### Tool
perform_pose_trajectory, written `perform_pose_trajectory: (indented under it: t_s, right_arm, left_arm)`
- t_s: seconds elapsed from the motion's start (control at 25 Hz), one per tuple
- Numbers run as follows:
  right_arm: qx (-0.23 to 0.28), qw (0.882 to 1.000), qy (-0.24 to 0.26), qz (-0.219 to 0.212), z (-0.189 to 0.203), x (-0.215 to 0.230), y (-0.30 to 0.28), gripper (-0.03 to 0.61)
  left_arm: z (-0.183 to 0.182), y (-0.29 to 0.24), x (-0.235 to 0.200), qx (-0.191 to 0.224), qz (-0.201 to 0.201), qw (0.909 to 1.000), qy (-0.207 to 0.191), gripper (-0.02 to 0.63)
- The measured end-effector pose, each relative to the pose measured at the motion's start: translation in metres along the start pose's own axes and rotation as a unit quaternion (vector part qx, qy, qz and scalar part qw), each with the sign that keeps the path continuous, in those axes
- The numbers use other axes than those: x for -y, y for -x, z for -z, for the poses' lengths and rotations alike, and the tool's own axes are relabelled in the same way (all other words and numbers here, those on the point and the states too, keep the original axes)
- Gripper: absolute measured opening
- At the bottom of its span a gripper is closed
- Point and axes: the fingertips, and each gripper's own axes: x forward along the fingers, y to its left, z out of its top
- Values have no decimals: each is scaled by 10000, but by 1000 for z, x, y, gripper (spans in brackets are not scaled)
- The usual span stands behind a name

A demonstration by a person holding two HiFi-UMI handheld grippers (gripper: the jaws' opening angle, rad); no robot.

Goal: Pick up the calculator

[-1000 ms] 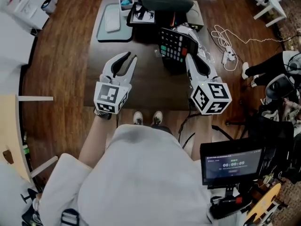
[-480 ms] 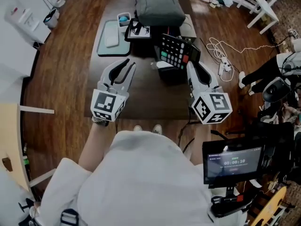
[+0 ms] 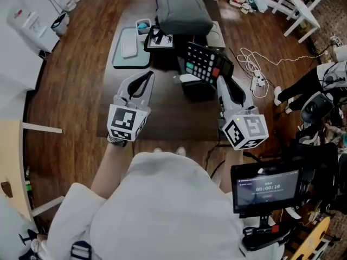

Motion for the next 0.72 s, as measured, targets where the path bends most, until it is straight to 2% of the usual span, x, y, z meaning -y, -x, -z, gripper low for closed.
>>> perform_pose_trajectory:
  t_s: [0.12, 0.52, 0.72]
  right_arm:
    - [-13, 10000, 8, 15, 2, -3, 1, 52]
    - [34, 9998, 27, 183, 6, -13, 4, 52]
    - [123, 9992, -141, 357, 6, -22, 13, 52]
  left_arm:
    - [-1, 4, -8, 129, -76, 9996, 256, 7]
    - [7, 11, -17, -48, -54, 9996, 287, 7]
    - [6, 23, -12, -69, 205, 9997, 129, 8]
